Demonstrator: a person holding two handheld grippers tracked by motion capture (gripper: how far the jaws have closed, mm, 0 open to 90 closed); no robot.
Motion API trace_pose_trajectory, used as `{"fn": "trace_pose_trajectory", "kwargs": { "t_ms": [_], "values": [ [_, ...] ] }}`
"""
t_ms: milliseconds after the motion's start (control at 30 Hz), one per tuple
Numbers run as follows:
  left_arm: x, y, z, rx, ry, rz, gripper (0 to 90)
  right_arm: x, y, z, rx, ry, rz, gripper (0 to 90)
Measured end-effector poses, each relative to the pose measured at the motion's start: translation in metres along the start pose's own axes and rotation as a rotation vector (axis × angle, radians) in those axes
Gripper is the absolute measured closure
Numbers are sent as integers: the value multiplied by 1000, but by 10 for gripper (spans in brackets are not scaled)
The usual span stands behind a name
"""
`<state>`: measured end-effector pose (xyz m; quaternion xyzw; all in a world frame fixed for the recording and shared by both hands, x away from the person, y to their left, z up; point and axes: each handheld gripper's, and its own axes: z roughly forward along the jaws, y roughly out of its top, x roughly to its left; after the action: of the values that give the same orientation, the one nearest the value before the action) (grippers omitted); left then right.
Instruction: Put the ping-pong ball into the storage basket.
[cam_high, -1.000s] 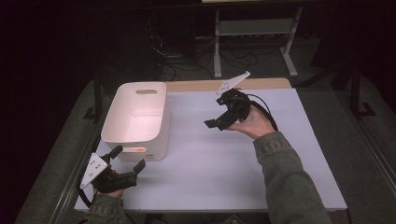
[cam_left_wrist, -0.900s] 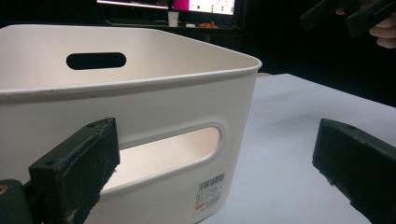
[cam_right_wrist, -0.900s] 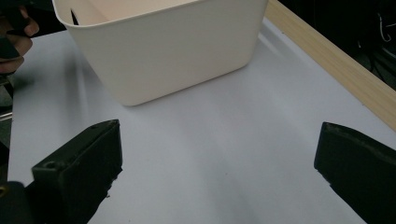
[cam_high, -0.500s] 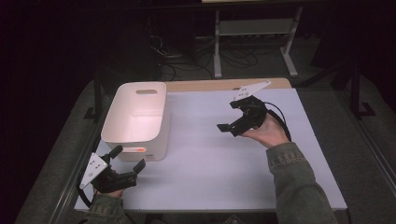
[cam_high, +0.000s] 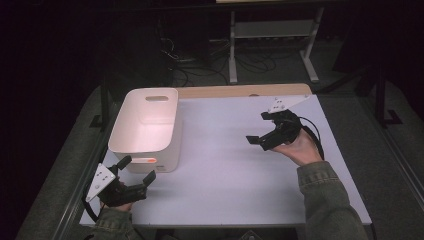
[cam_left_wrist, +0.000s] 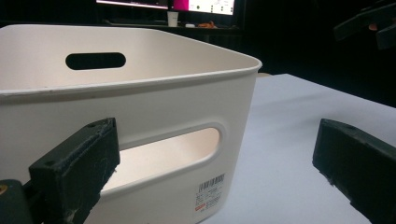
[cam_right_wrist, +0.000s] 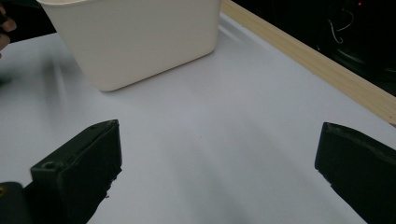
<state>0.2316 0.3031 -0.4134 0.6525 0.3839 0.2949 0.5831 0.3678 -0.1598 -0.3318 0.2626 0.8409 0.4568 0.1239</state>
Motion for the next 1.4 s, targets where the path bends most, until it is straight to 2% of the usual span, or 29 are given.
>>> {"fn": "trace_pose_trajectory", "kwargs": {
  "t_ms": [300, 767, 933, 1400],
  "values": [
    [0, 0, 0, -2, 1, -2, 1, -2, -16, -10, -49, -27, 24, 2],
    [0, 0, 0, -3, 0, -3, 1, -3, -50, -19, -65, -73, 85, 2],
    [0, 0, -1, -1, -1, 1, 1, -4, -61, -25, -82, -80, 113, 2],
    [0, 0, 0, -2, 2, 1, 1, 0, -89, -37, -141, -133, 146, 2]
  ]
}}
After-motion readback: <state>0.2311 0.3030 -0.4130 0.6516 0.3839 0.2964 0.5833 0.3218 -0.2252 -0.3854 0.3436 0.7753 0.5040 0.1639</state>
